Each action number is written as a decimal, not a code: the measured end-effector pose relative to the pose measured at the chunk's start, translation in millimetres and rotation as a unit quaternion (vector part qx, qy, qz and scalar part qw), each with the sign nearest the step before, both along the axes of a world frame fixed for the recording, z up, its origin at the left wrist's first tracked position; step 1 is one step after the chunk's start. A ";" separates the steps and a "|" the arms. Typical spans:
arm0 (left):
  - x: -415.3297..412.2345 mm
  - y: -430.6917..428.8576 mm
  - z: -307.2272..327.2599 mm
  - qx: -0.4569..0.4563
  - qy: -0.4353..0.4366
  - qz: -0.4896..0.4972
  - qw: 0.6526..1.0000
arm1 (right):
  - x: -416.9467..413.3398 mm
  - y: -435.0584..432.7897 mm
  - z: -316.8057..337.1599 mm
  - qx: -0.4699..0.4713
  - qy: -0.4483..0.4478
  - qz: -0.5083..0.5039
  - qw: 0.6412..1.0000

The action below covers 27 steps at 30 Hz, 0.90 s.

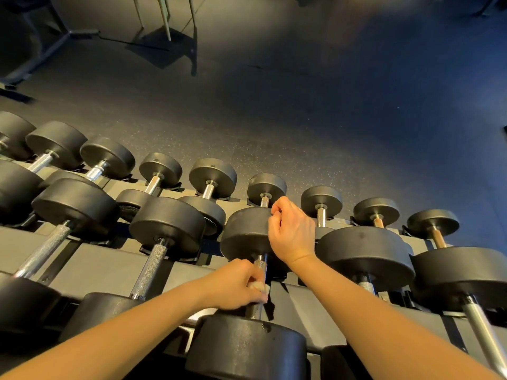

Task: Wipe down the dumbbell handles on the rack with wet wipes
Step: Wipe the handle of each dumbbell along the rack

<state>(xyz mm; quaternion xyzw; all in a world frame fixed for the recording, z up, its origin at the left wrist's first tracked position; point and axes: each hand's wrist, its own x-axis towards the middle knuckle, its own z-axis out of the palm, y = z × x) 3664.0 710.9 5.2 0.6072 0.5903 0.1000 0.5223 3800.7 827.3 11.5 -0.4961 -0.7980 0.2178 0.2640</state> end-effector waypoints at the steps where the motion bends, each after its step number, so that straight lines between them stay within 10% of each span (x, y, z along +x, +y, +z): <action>1: -4.4 -2.9 0.1 -0.035 -0.037 0.037 0.998 | 0.0 -0.2 0.0 0.000 -0.001 0.000 1.000; 7: -1.7 -4.1 -23.9 -0.160 -0.240 0.519 0.805 | 0.5 0.8 -1.3 0.001 0.004 0.003 1.000; 10: 8.3 7.5 -19.0 -0.246 -0.309 0.551 0.735 | 0.4 0.6 -1.0 0.002 0.006 0.001 1.000; 16: 5.7 11.8 -17.1 -0.350 -0.404 0.457 0.711 | 0.2 0.8 -2.5 0.001 0.008 0.004 1.000; 21: 2.6 -4.7 -28.4 -0.359 -0.373 0.406 0.752 | 0.5 0.9 -2.3 0.005 0.008 0.005 1.000; 27: -7.5 -11.5 -12.9 -0.205 -0.048 0.158 0.965 | 1.7 0.8 -2.3 0.006 0.008 0.003 1.000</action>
